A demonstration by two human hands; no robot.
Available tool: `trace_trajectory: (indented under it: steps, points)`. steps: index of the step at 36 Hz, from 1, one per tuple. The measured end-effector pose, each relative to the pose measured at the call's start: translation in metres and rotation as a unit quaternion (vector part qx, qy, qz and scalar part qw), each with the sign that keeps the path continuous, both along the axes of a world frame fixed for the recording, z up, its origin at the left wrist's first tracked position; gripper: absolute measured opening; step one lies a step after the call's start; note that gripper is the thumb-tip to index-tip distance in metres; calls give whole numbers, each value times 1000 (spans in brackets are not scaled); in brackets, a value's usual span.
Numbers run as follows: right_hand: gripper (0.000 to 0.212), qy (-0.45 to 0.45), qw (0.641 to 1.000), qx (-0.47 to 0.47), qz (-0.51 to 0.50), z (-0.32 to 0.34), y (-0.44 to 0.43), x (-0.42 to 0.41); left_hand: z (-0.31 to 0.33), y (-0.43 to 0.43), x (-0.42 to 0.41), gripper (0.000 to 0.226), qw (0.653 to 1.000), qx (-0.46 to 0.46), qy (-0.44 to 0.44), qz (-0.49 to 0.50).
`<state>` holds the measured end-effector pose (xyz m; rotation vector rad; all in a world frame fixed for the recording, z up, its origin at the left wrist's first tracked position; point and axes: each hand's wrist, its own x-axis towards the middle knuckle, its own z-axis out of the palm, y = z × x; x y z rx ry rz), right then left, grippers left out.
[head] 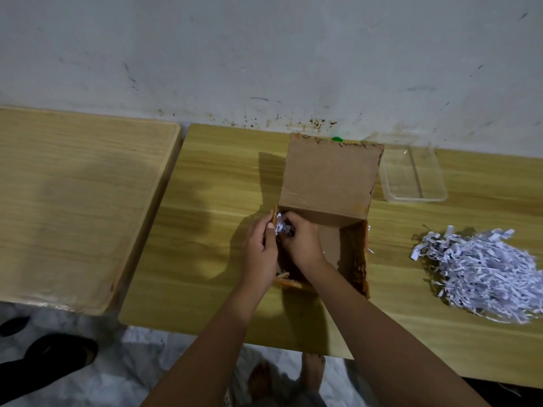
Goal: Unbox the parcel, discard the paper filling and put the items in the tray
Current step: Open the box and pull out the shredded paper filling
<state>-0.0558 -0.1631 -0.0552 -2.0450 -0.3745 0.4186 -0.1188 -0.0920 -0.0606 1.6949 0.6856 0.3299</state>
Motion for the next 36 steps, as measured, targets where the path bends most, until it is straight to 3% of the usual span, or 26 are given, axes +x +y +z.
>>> trace_trajectory:
  steps: [10, 20, 24, 29, 36]
  points:
    - [25, 85, 996, 9, 19, 8, -13, -9, 11, -2, -2, 33, 998, -64, -13, 16]
    - [31, 30, 988, 91, -124, 67, -78, 19, 17, -4, -4, 31, 997, -72, -1, 17]
    - [26, -8, 972, 69, -223, 69, -136, 28, 17, -3, -5, 32, 998, -52, 6, 16]
    - [14, 16, 946, -6, -322, 45, -193, 18, 21, -6, -3, 33, 998, -53, 2, 23]
    - [31, 42, 946, -31, -321, 36, -208, 5, 32, -14, -5, 35, 998, -61, 0, 24]
